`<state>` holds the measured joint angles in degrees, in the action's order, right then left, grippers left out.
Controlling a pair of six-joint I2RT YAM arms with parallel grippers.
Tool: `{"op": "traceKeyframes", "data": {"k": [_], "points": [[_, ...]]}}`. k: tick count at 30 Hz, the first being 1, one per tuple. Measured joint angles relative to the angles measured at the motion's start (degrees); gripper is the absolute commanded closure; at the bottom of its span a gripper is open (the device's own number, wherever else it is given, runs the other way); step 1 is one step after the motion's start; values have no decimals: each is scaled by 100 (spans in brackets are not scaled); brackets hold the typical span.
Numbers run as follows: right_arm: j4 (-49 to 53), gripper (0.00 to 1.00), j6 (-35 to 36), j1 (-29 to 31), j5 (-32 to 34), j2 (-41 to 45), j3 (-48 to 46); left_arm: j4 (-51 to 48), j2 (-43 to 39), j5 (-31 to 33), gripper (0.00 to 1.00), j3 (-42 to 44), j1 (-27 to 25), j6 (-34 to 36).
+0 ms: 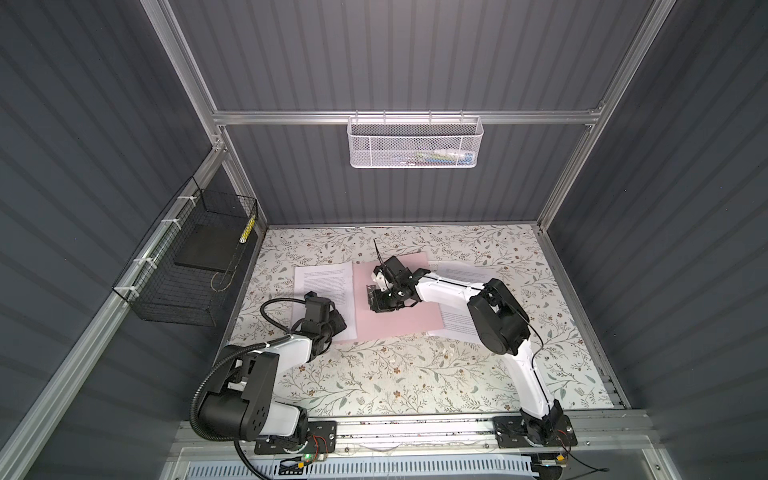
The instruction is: Put the files into the folder
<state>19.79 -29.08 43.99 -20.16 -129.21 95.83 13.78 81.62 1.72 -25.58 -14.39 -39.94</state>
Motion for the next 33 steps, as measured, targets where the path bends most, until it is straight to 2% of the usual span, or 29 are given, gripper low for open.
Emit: {"op": "traceKeyframes", "data": {"k": [5, 9, 12, 18, 22, 28, 33], "points": [[-175, 100, -192, -57, -304, 144, -101, 0, 55, -20, 79, -52, 24, 2], [-404, 77, -330, -87, -505, 225, -262, 0, 55, -20, 79, -52, 24, 2], [-584, 68, -490, -153, -560, 544, -717, 2, 63, -22, 79, -57, 24, 2], [-863, 79, -815, -343, -658, 861, -1086, 22, 101, -20, 79, -85, 24, 4], [-977, 81, -949, -367, -772, 774, -1088, 22, 101, -17, 79, -85, 24, 2], [-1036, 78, -966, -466, -778, 907, -1443, 22, 105, -17, 79, -87, 24, 4], [-1117, 71, -977, -1215, -774, 1932, -2540, 20, 144, -20, 77, -129, 24, 4]]}}
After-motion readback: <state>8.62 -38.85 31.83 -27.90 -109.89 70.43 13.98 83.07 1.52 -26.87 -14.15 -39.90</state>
